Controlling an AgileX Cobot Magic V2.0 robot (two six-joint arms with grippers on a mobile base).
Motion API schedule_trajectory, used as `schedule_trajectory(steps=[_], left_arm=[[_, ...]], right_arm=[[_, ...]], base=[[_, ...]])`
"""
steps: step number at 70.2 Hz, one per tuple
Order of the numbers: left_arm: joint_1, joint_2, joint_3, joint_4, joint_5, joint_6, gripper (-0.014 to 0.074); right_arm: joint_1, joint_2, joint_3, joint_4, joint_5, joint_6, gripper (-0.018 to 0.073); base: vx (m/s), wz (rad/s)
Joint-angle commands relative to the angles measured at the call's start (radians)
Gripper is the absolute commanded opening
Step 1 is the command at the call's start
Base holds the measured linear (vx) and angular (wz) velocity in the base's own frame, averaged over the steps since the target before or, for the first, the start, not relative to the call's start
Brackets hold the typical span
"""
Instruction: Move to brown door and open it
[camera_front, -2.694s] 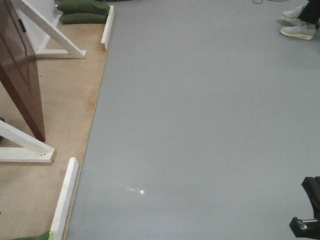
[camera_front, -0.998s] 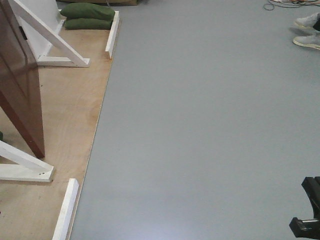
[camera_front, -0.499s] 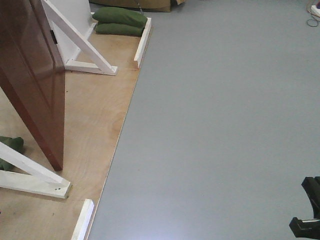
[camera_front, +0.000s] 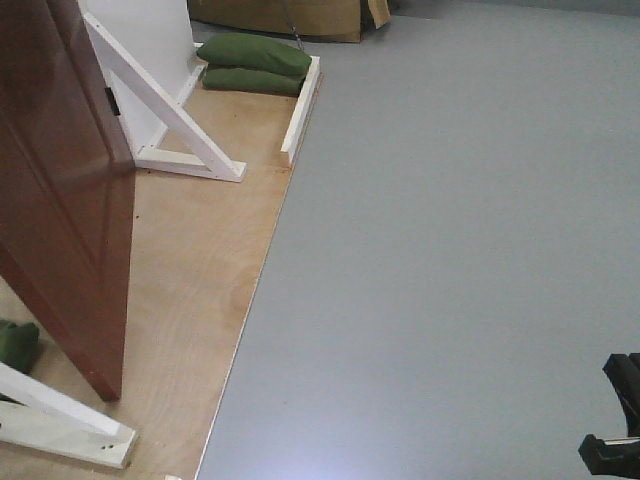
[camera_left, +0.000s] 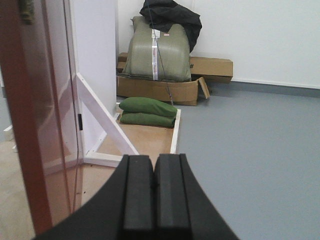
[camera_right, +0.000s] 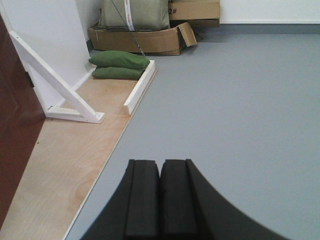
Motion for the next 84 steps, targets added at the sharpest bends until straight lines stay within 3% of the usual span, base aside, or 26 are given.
schedule_trajectory(steps=[1,84], left_arm=[[-0.004,-0.026,0.022,0.001,-0.08,-0.007,0.0017],[-0.004,-0.026,0.022,0.001,-0.08,-0.007,0.0017]], right_arm=[[-0.001,-0.016,0.002,-0.005,-0.081,-0.012,0.0],[-0.001,-0.016,0.002,-0.005,-0.081,-0.012,0.0]], base=[[0.39,-0.05],[0.29,-0.09]])
